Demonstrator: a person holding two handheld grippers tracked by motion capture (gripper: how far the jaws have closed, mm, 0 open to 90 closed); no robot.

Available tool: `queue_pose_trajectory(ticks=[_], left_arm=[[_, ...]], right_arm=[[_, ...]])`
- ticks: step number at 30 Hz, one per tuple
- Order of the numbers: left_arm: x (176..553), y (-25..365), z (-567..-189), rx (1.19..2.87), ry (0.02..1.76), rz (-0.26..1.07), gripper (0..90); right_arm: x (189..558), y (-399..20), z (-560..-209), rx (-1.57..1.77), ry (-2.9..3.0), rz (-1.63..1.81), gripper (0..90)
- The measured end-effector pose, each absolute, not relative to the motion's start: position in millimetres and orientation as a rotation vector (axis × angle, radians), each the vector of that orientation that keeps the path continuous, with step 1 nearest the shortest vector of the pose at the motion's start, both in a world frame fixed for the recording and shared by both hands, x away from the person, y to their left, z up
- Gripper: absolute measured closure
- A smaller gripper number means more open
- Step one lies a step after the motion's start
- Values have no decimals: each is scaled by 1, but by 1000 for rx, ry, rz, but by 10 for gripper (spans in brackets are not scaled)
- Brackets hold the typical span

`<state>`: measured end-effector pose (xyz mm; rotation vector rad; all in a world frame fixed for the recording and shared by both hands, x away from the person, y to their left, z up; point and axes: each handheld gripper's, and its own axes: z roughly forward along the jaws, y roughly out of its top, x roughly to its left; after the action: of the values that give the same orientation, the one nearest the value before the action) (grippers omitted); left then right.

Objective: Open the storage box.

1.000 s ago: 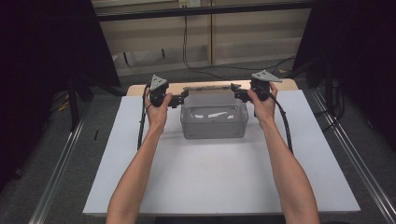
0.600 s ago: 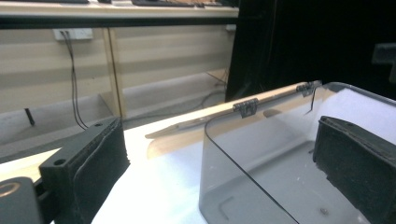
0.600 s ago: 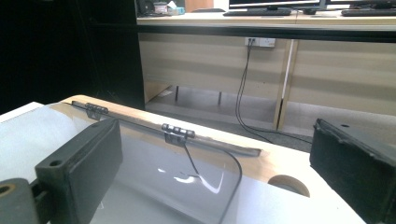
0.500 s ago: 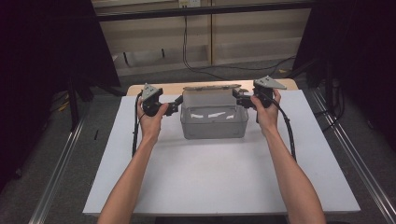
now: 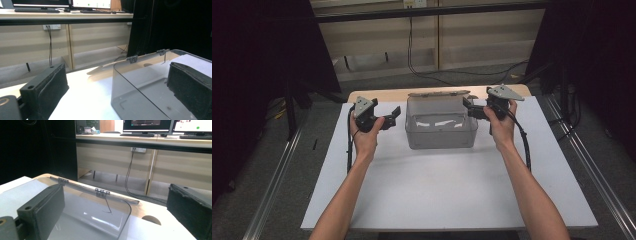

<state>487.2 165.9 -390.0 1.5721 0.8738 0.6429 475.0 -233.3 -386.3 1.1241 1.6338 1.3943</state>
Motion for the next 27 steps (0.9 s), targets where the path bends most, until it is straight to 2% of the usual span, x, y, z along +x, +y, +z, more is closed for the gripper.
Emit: queue_pose_trajectory(ticks=[18,24,27], left_arm=[[446,176,-383,1515,871,710,29],[426,183,-385,1480,905,663,28],[417,187,-387,1483,891,682,28]], right_arm=[[436,-240,-377,1087,1558,1351,0],[421,-241,-374,1080,1557,1352,0],[412,-243,-372,1065,1555,1336,0]])
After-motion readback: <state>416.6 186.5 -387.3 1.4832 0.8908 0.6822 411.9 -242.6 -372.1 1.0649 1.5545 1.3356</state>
